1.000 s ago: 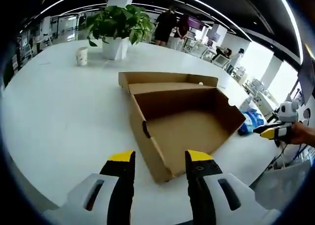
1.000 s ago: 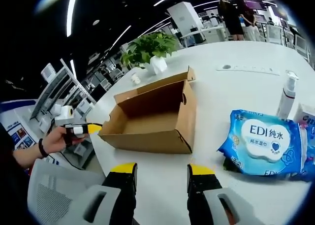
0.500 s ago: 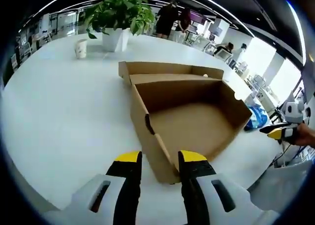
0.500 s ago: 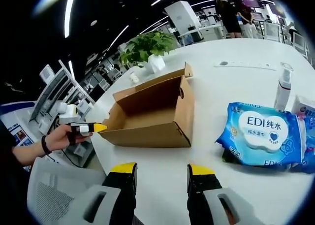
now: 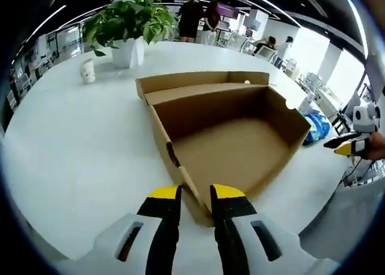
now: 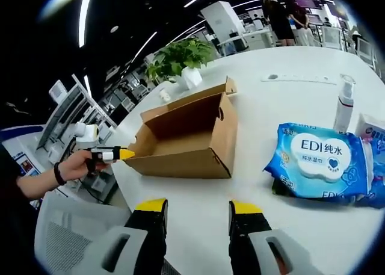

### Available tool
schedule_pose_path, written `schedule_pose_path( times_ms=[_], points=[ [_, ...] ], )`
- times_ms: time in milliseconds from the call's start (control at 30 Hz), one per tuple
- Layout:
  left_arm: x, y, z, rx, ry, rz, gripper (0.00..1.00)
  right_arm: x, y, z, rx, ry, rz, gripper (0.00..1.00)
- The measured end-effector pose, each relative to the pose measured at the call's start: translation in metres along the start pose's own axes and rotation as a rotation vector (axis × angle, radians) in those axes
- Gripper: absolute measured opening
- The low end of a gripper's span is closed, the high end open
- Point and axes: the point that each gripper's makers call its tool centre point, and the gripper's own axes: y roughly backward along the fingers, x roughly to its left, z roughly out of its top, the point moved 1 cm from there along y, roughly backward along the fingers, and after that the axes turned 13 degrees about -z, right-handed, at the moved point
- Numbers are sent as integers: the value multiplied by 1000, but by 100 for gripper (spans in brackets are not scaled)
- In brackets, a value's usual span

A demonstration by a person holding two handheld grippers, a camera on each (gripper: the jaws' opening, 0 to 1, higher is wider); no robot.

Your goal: Operate the shoe box by opening the lid, removing the specified soft item, and placing it in the target area until the item is outside and the box remains undamaged.

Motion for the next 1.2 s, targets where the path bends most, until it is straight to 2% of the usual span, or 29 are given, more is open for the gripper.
schedule_pose_path(
  times_ms=[167, 567, 700, 1000, 1200],
  points=[
    [5, 4, -1, 24, -40, 9, 17, 0, 1, -1, 4, 0, -2, 38],
    [14, 10, -3, 19, -33, 8, 11, 8, 2, 2, 6, 2, -1, 38],
    [14, 13, -7, 47, -87, 38, 9, 11, 1, 4, 4, 1, 0, 38],
    [18, 19, -10, 20, -40, 66, 5, 14, -5, 13, 6, -5, -1, 37],
    [20, 20, -11, 10, -19, 76, 4, 14, -12, 25, 9, 16, 5, 38]
  ],
)
